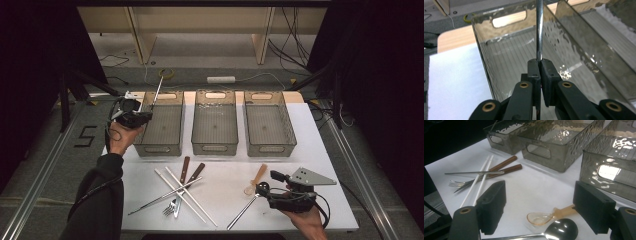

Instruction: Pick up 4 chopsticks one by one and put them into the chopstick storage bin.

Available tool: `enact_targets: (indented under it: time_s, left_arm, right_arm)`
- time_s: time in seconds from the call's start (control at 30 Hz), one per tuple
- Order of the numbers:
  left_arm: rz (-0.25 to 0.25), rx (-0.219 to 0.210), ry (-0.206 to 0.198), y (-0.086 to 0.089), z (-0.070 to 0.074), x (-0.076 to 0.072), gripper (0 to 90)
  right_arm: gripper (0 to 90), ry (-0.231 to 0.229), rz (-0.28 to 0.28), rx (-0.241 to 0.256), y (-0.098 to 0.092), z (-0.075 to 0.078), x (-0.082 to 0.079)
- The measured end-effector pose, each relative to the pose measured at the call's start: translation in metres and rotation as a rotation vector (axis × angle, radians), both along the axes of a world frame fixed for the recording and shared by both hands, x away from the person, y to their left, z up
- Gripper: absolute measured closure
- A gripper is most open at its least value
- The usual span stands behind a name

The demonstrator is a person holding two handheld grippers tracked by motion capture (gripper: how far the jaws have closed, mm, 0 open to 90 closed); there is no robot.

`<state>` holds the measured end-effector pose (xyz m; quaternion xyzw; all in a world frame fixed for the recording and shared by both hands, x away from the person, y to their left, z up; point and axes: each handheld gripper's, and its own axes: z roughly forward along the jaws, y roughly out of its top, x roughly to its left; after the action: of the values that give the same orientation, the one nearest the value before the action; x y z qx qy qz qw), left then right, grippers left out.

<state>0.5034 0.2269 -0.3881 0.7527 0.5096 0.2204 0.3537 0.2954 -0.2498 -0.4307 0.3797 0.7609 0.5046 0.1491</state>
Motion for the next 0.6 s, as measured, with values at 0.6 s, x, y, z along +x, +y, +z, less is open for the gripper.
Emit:
enact_targets:
  time_s: [0.6]
  left_arm:
    - [0.01, 0.038, 0.04, 0.002, -0.019, 0.002, 85.4]
  right_arm:
    - [27.6, 0.001, 0.005, -0.001, 0.0, 0.0, 0.0]
